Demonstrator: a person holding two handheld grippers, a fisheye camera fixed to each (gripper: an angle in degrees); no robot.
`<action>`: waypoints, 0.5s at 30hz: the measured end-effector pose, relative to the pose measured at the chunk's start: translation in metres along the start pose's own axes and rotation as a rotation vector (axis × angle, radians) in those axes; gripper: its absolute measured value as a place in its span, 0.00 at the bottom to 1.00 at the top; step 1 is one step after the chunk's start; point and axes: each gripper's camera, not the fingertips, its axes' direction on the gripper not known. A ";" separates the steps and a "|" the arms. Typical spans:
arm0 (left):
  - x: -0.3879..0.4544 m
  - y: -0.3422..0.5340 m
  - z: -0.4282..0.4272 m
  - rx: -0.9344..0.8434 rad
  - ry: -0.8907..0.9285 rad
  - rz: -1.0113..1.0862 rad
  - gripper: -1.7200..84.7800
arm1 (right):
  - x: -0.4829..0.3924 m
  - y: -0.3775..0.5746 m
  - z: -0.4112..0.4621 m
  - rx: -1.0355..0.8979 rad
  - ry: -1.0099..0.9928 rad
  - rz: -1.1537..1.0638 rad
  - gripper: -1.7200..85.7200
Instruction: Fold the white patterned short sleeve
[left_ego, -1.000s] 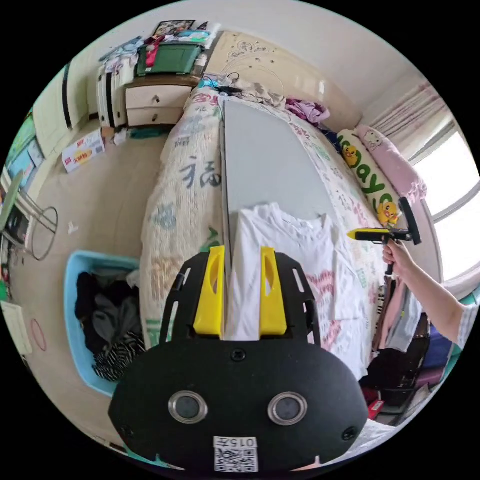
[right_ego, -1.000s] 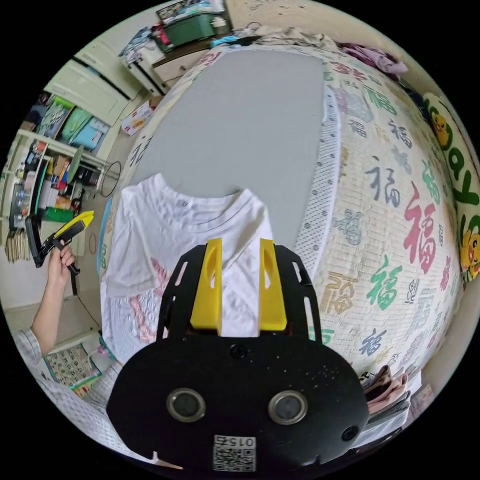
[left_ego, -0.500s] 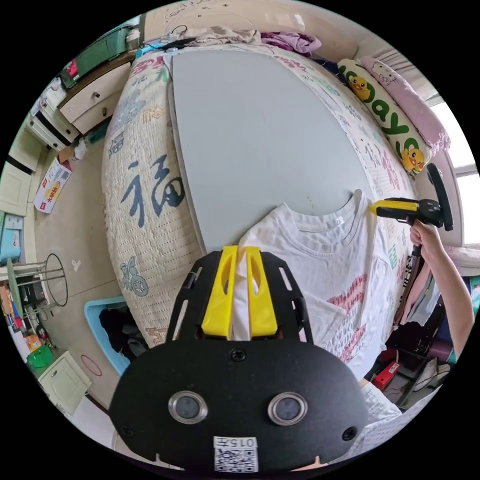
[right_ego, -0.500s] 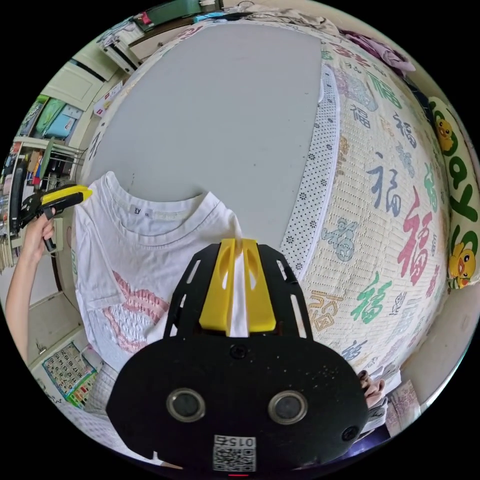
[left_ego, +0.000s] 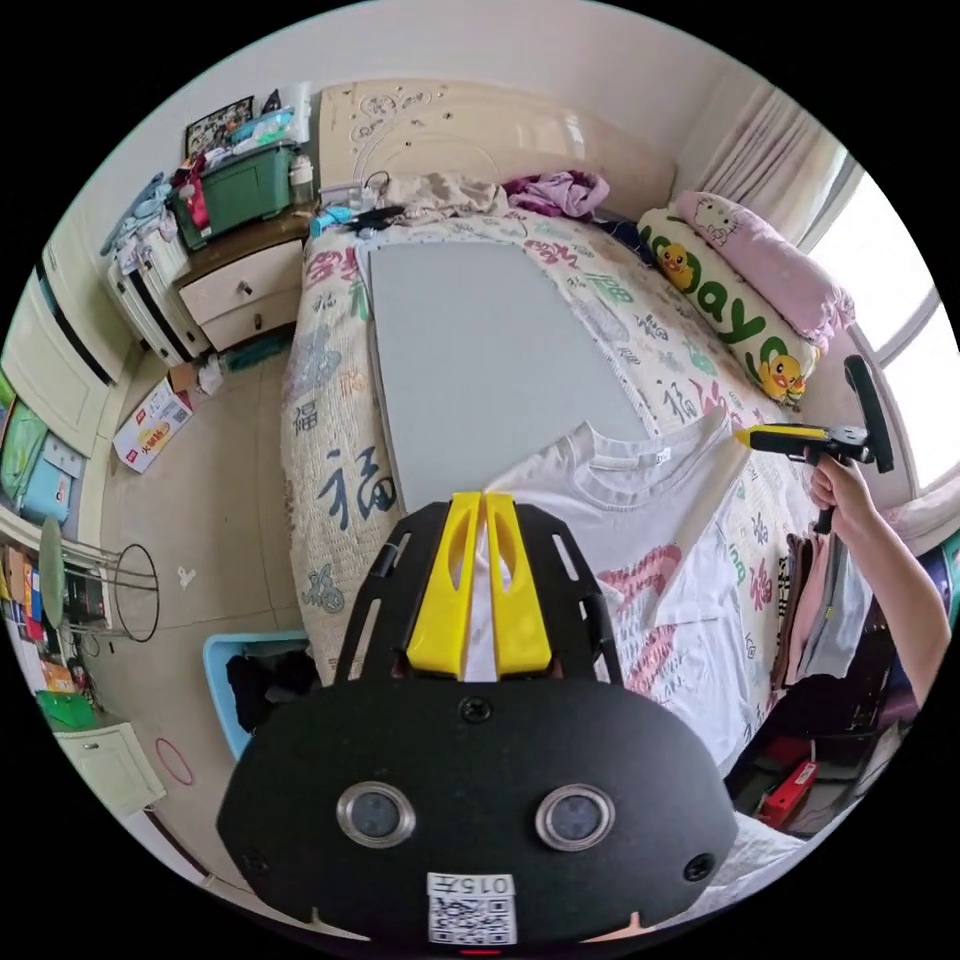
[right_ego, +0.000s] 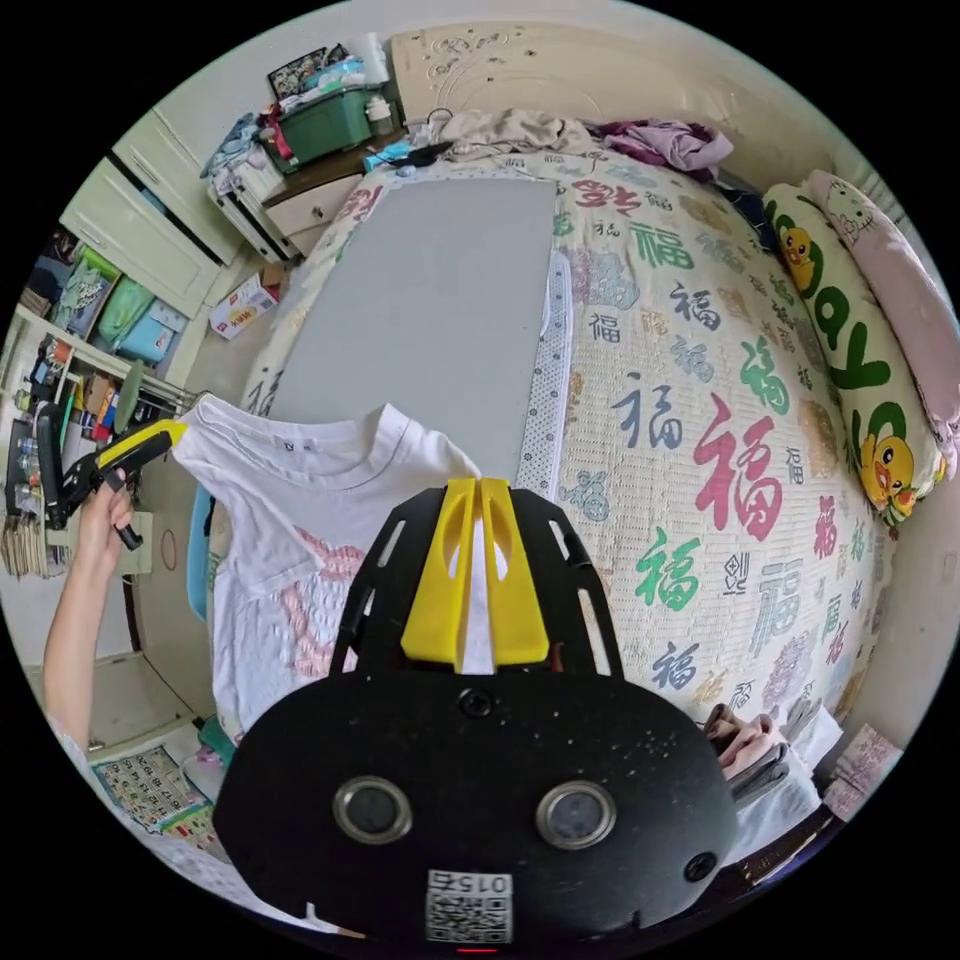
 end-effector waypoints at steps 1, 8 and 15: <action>0.003 0.008 -0.004 0.010 0.013 0.008 0.01 | -0.001 0.013 -0.019 0.016 -0.023 -0.026 0.01; 0.030 0.185 -0.042 0.041 0.225 0.046 0.02 | -0.009 0.196 -0.088 0.015 -0.218 -0.182 0.01; 0.073 0.356 0.003 -0.236 0.275 -0.034 0.02 | -0.036 0.325 -0.050 -0.235 -0.245 -0.179 0.01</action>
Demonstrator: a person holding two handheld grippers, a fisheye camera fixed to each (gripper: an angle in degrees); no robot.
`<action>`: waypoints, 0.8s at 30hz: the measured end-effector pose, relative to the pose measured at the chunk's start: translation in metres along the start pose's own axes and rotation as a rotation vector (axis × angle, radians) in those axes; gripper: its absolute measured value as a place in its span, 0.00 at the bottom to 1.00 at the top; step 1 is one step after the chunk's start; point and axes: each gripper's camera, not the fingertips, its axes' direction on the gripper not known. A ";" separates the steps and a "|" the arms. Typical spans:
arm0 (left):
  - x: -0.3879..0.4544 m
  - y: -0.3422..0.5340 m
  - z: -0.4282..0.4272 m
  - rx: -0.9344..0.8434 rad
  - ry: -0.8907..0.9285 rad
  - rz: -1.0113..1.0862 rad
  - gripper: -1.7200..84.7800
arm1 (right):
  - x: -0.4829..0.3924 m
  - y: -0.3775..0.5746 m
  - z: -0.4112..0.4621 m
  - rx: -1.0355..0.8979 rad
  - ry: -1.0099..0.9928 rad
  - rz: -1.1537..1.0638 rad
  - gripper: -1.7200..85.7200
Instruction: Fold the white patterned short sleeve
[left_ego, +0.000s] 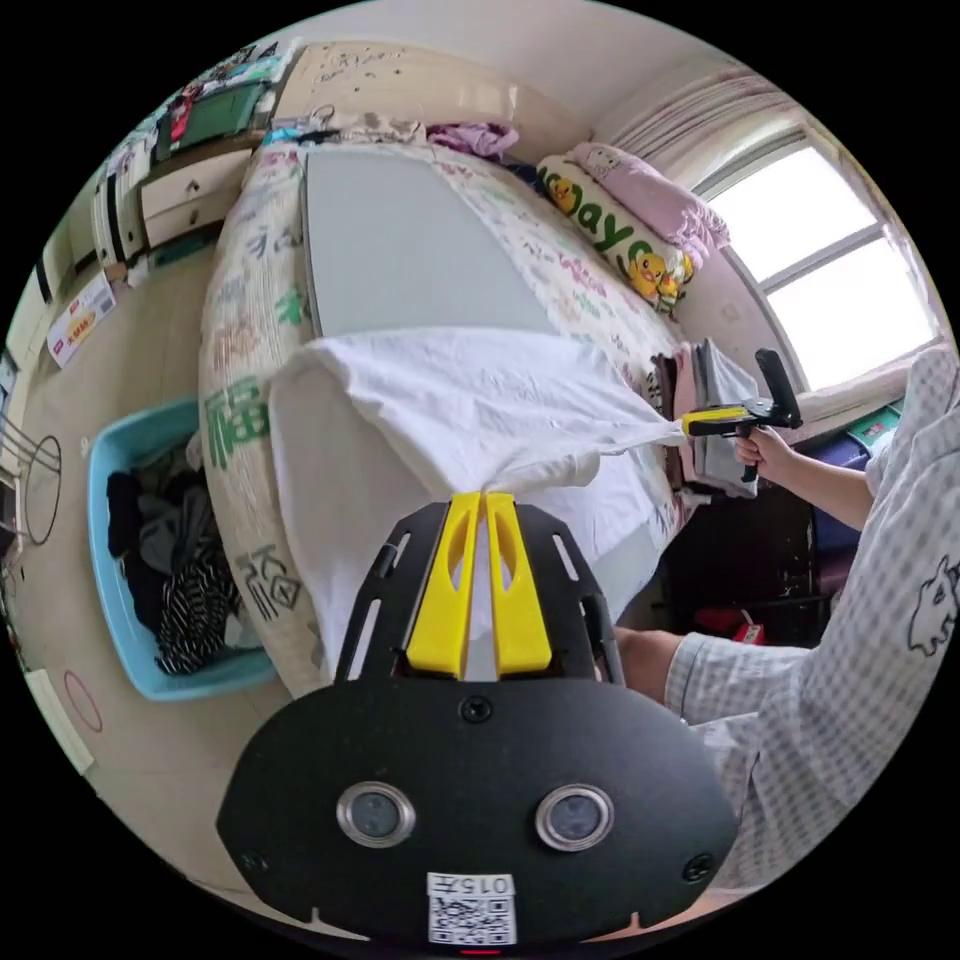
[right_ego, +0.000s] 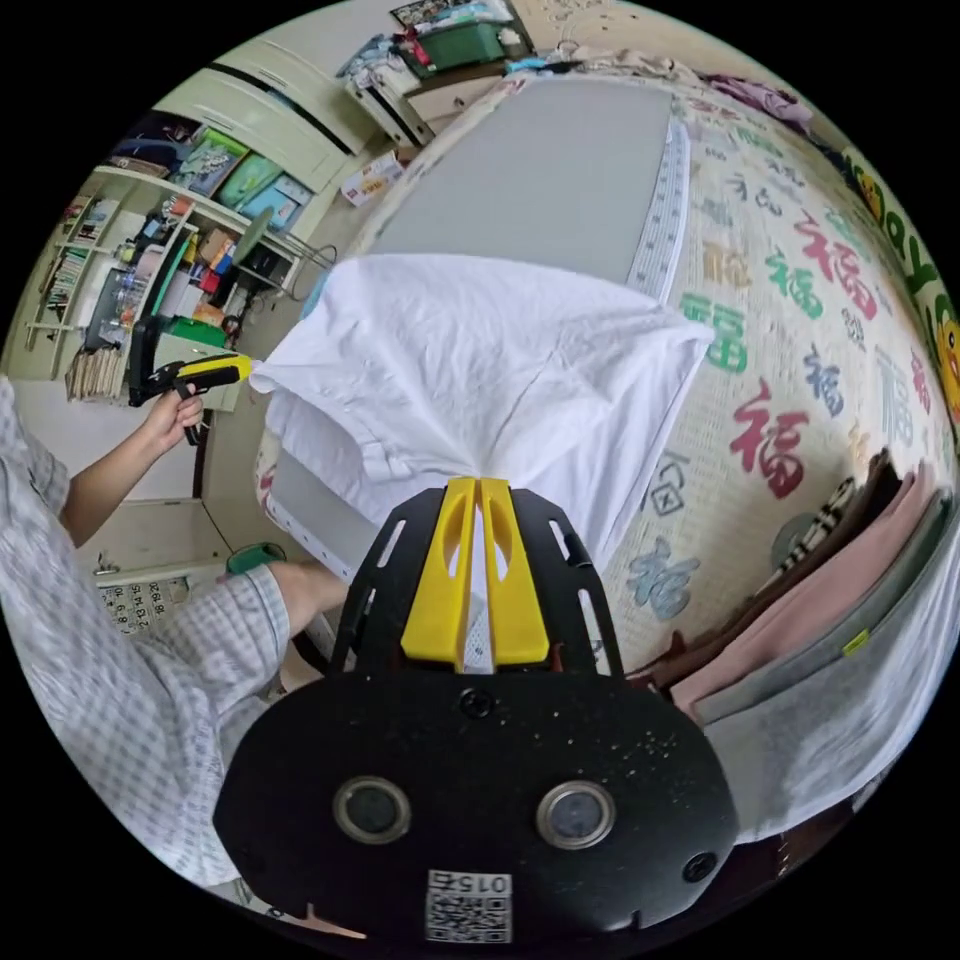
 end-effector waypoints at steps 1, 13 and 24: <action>0.000 0.007 0.009 -0.018 -0.015 -0.022 0.02 | -0.001 0.006 0.015 -0.041 0.006 0.010 0.01; 0.022 0.037 0.063 -0.042 -0.099 -0.177 0.07 | -0.023 -0.011 -0.043 -0.042 0.081 0.062 0.07; 0.061 0.014 0.166 -0.224 -0.166 0.050 0.06 | -0.060 -0.062 -0.049 -0.215 0.162 -0.098 0.09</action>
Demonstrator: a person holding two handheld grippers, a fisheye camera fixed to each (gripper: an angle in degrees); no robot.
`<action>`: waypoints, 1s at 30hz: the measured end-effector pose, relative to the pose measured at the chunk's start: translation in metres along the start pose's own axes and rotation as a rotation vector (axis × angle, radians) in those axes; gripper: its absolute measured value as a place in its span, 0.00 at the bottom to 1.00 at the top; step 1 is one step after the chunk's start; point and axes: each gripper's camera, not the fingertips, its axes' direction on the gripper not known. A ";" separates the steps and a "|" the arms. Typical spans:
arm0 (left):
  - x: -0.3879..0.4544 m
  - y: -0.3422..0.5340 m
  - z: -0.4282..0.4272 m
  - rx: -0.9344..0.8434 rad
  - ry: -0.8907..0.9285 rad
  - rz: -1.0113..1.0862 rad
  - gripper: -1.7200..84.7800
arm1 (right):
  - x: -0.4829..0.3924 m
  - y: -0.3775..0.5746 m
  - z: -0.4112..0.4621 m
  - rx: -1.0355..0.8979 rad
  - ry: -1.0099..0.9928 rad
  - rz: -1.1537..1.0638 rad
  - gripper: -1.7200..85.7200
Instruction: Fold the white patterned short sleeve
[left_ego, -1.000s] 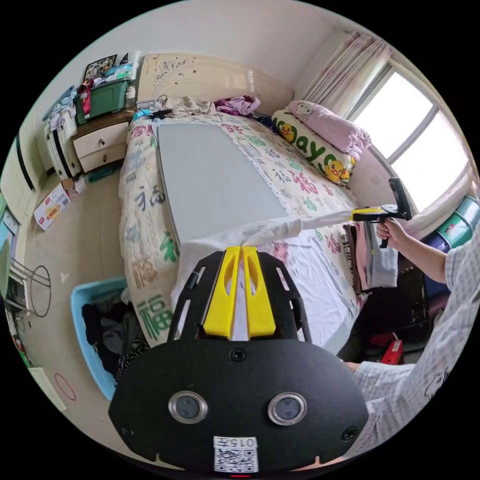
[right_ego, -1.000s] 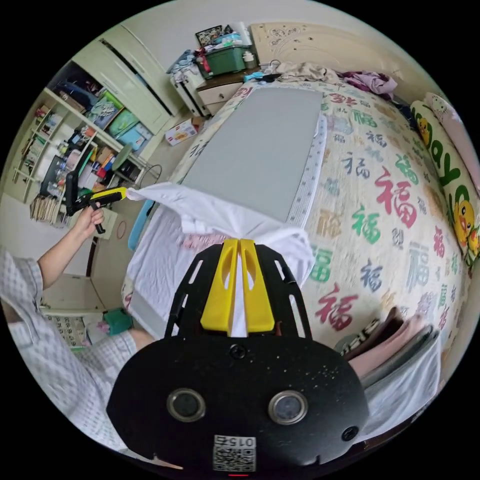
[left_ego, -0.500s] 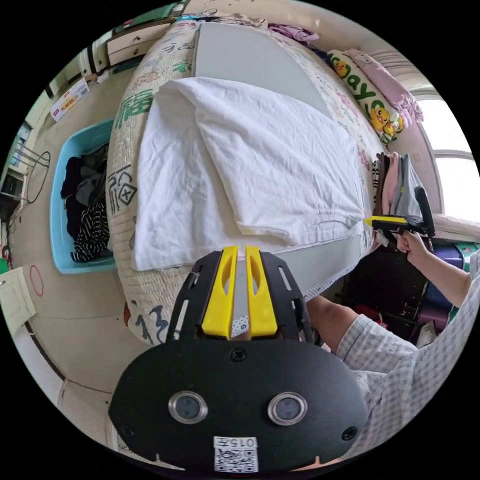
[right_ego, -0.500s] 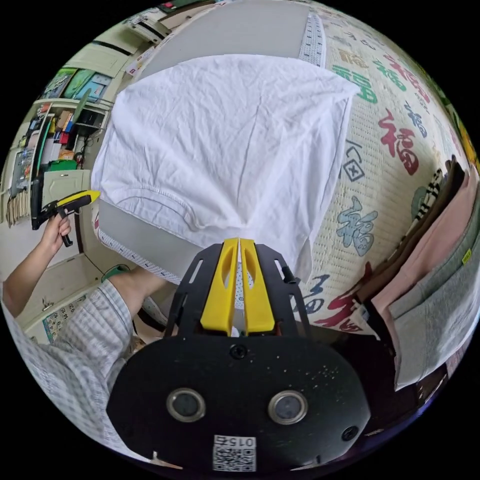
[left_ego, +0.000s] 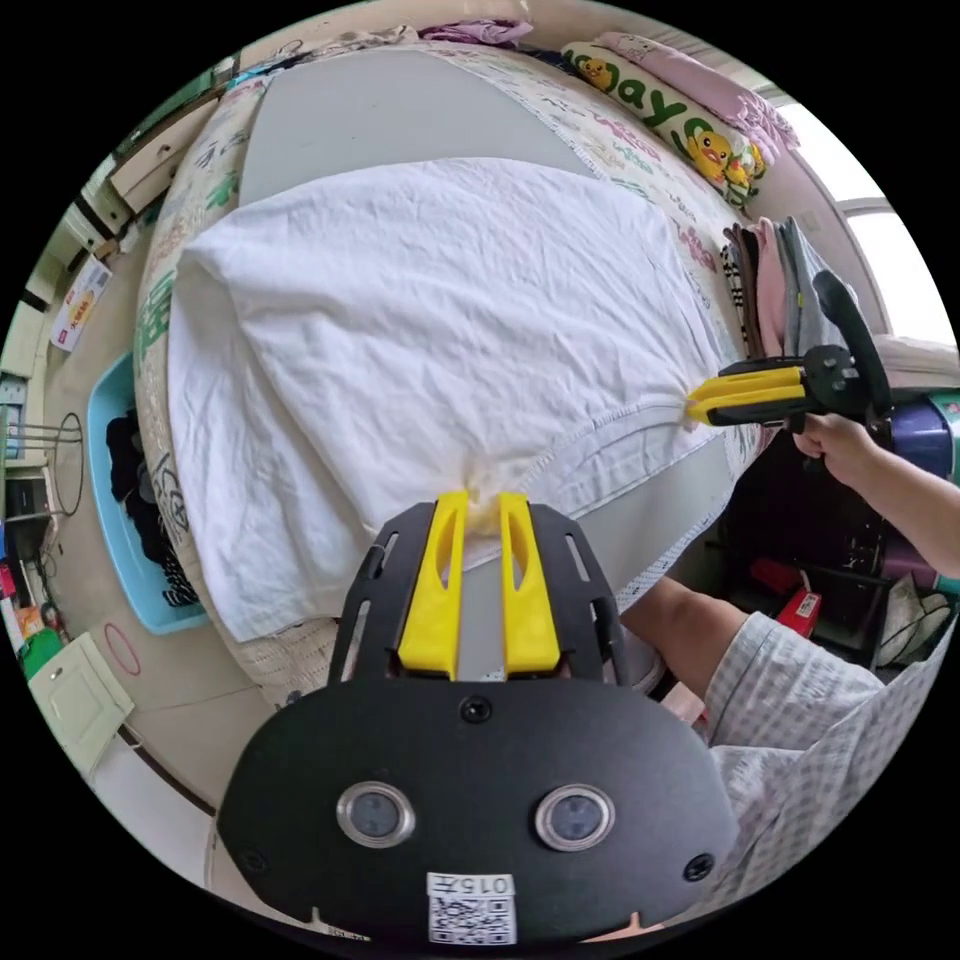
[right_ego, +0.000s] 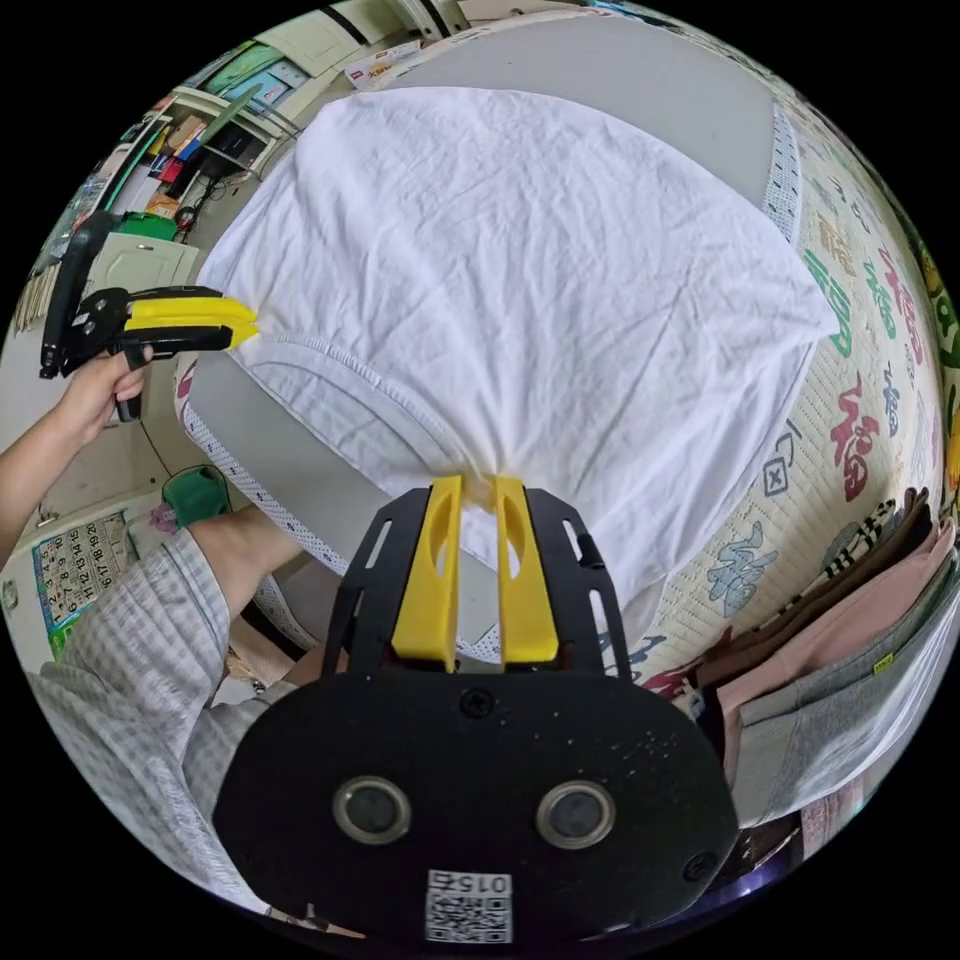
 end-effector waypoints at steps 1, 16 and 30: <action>0.000 -0.001 0.003 -0.009 0.019 0.000 0.05 | 0.002 0.003 -0.010 0.004 -0.009 0.000 0.08; 0.014 -0.014 0.036 -0.085 -0.001 -0.049 0.04 | 0.106 0.111 -0.115 0.097 -0.197 0.281 0.09; 0.156 -0.281 0.052 0.185 0.047 0.279 0.10 | 0.305 0.302 -0.104 0.268 -0.468 0.812 0.07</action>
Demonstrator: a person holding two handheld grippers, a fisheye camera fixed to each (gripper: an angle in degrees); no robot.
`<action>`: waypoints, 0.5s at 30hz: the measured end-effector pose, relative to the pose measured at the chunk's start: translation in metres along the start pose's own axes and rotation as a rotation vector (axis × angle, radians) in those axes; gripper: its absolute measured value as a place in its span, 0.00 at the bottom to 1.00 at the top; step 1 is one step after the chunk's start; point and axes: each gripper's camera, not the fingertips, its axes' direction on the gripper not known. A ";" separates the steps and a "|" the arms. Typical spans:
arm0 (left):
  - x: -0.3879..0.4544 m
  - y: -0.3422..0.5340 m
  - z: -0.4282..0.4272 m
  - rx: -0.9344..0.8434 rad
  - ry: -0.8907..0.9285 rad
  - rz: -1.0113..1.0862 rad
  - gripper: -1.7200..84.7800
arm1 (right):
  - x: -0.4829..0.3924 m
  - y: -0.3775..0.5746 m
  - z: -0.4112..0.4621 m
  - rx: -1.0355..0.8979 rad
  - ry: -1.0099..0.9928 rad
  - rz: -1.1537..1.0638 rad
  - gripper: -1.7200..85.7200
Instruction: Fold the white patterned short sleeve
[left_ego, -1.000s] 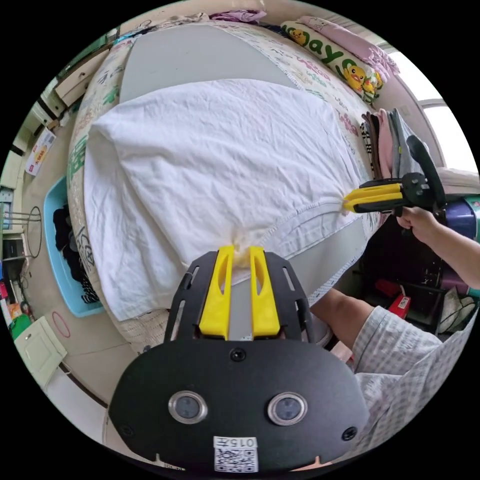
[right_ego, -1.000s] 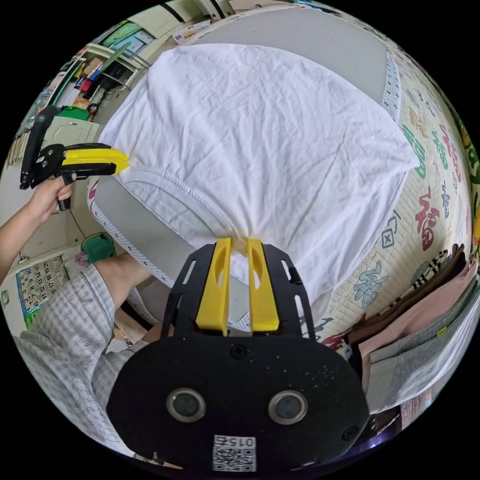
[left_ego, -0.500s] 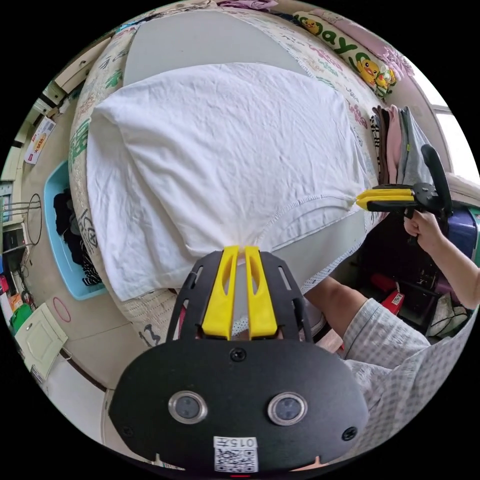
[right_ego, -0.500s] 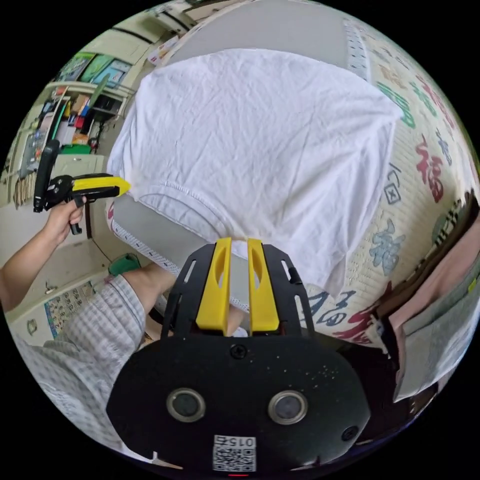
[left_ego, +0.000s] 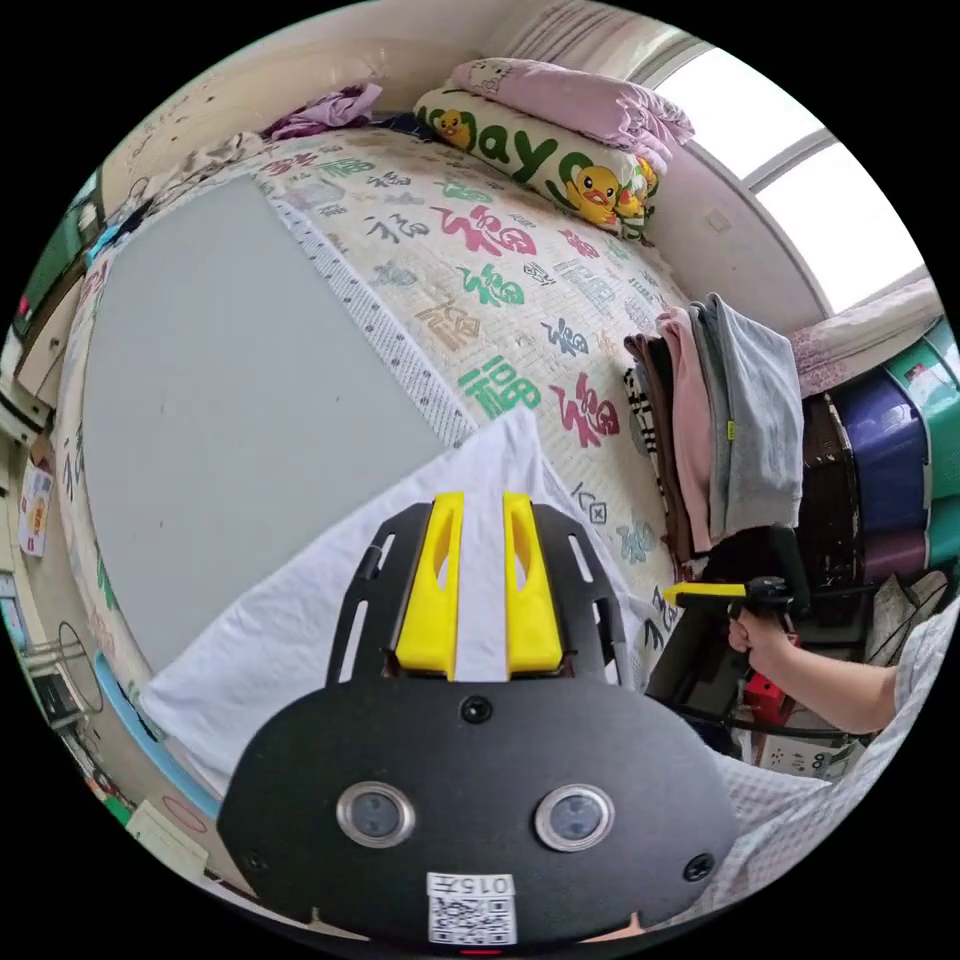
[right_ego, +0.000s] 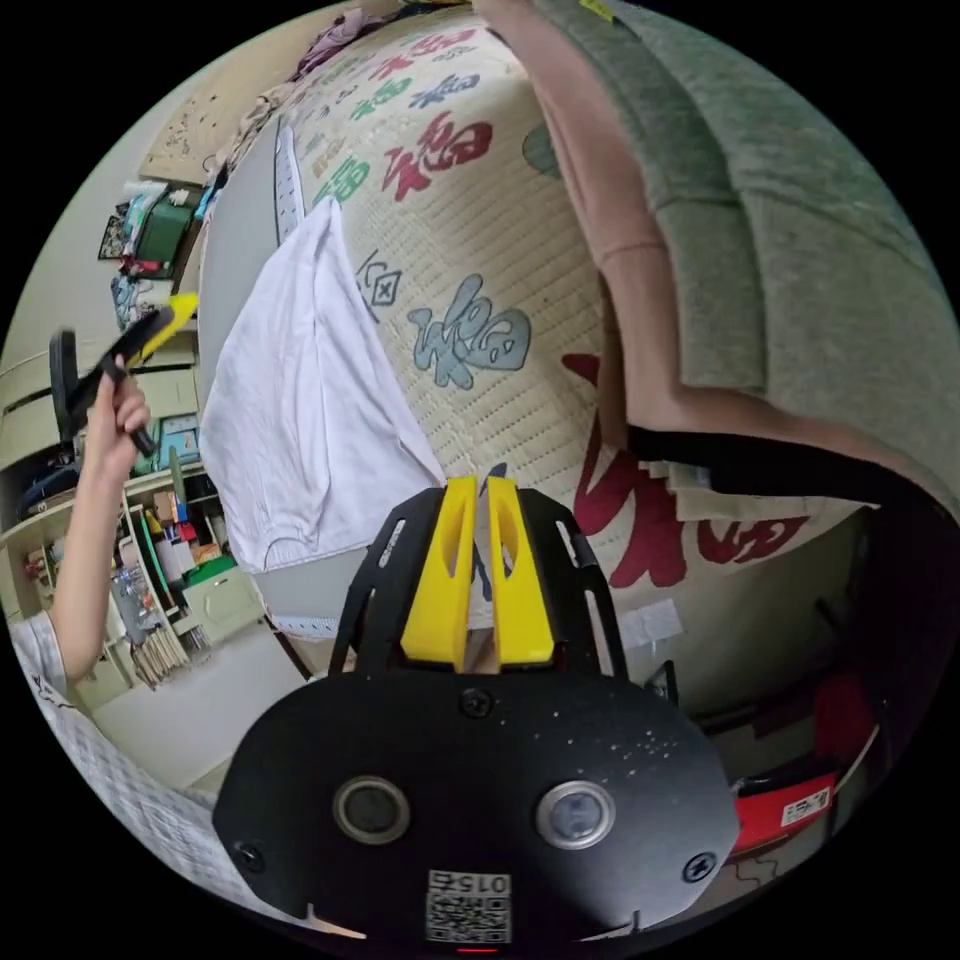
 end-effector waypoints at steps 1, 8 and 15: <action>0.003 -0.009 0.006 -0.006 -0.004 0.010 0.10 | -0.003 0.001 0.005 -0.031 -0.006 -0.032 0.08; 0.031 -0.082 0.083 -0.206 -0.002 0.111 0.13 | -0.017 0.006 -0.006 -0.017 0.047 0.003 0.13; 0.048 -0.102 0.135 -0.402 -0.093 0.243 0.06 | -0.014 0.010 -0.021 -0.045 0.045 -0.107 0.03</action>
